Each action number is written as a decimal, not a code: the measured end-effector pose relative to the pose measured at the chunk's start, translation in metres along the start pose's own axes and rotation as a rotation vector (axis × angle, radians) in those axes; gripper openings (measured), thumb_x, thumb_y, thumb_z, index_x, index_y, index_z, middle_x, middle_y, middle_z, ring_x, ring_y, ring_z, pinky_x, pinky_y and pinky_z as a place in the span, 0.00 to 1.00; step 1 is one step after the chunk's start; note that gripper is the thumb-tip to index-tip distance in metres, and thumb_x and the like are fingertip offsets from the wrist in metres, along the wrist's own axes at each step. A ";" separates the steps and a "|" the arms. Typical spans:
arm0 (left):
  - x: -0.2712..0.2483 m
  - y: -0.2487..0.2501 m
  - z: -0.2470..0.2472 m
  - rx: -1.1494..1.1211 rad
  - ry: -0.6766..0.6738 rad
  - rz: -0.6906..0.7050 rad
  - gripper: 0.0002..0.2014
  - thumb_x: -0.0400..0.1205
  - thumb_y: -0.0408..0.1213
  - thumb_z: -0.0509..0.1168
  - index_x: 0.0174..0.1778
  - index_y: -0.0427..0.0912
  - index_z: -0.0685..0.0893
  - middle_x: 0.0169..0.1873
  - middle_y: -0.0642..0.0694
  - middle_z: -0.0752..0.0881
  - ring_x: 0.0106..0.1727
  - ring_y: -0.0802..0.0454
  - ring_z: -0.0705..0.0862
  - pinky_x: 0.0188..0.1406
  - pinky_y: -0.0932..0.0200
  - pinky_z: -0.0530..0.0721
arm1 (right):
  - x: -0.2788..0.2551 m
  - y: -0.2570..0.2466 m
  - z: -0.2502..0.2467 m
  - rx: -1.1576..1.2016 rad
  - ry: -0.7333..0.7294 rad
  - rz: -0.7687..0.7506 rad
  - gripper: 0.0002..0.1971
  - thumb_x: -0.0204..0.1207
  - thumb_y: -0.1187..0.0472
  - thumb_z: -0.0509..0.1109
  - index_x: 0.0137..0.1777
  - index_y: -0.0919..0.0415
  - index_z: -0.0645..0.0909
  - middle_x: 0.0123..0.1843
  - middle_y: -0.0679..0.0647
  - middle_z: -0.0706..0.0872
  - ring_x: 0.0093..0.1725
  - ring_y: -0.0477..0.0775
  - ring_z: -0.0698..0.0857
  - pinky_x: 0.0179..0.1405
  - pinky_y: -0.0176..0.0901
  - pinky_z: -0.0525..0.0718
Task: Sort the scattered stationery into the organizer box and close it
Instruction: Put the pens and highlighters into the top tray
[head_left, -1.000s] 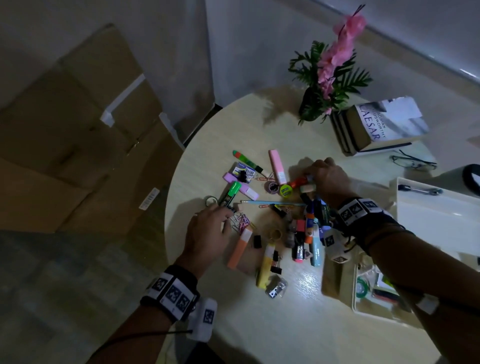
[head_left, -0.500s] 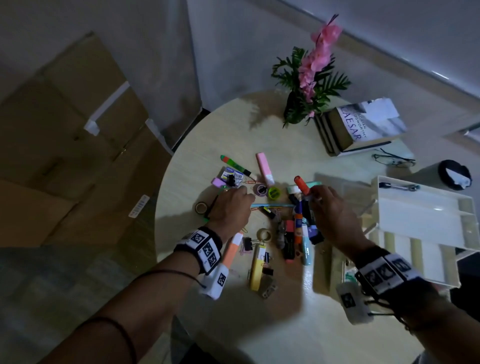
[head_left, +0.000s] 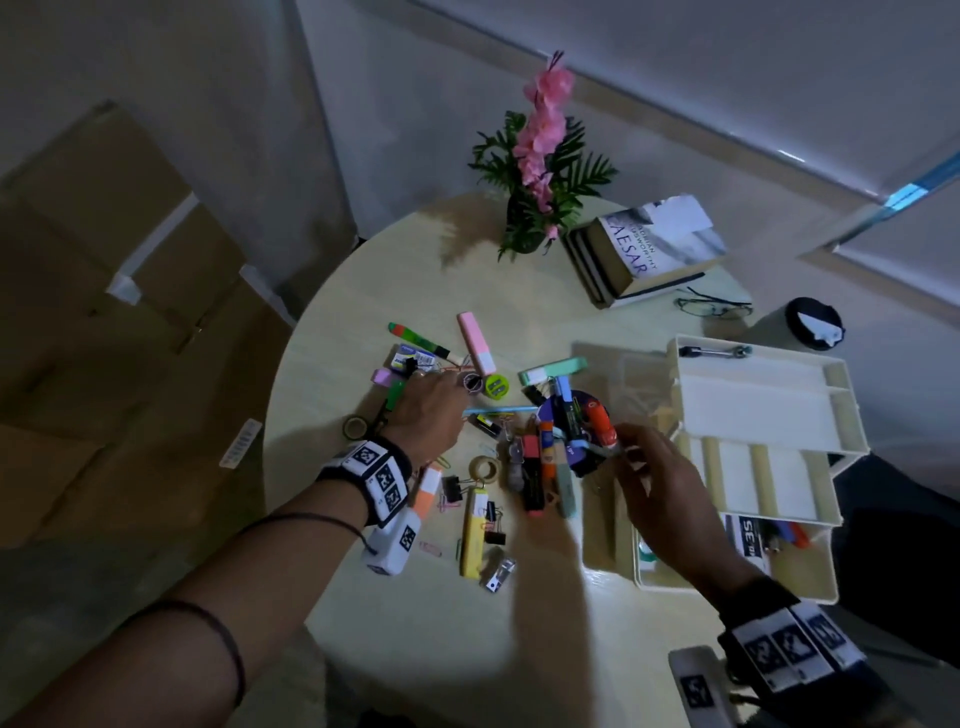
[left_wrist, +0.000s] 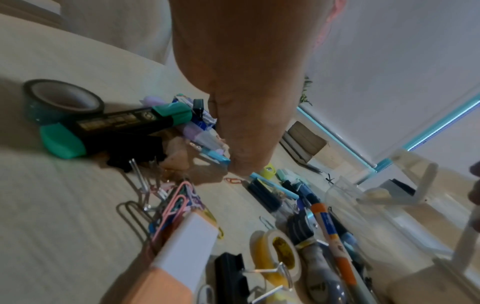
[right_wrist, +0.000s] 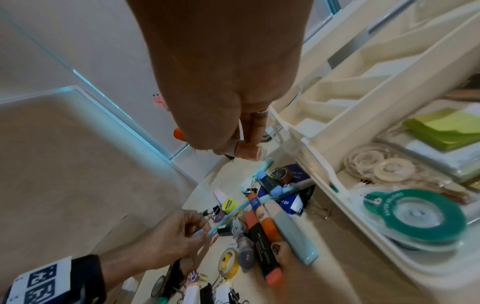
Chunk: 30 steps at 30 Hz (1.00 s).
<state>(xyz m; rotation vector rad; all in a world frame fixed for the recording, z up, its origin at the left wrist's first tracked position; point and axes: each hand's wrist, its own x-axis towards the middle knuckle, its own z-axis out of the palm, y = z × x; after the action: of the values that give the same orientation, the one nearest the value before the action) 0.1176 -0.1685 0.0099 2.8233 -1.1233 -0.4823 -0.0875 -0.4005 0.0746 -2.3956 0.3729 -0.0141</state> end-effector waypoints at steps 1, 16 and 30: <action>-0.001 -0.001 -0.001 -0.006 0.002 -0.005 0.11 0.82 0.33 0.69 0.59 0.43 0.89 0.59 0.43 0.87 0.58 0.41 0.87 0.58 0.45 0.81 | -0.004 0.001 -0.006 -0.016 0.007 -0.011 0.14 0.88 0.61 0.69 0.71 0.51 0.80 0.59 0.47 0.88 0.52 0.36 0.86 0.46 0.35 0.86; 0.023 0.088 -0.086 -0.220 0.465 0.116 0.02 0.78 0.38 0.74 0.44 0.48 0.88 0.42 0.48 0.83 0.44 0.41 0.85 0.48 0.47 0.80 | -0.023 0.056 -0.102 -0.026 0.269 -0.097 0.13 0.86 0.66 0.72 0.68 0.57 0.83 0.54 0.48 0.83 0.51 0.44 0.84 0.49 0.36 0.82; 0.128 0.282 -0.089 -0.013 0.267 0.111 0.07 0.82 0.38 0.67 0.50 0.47 0.91 0.49 0.46 0.86 0.50 0.43 0.87 0.59 0.44 0.82 | 0.015 0.195 -0.221 -0.301 0.260 -0.126 0.17 0.87 0.64 0.70 0.74 0.59 0.84 0.62 0.55 0.84 0.54 0.56 0.84 0.51 0.59 0.88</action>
<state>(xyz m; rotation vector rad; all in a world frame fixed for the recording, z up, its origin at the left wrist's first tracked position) 0.0467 -0.4666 0.1098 2.6917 -1.2048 -0.0991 -0.1489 -0.6861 0.1130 -2.7202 0.3643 -0.3526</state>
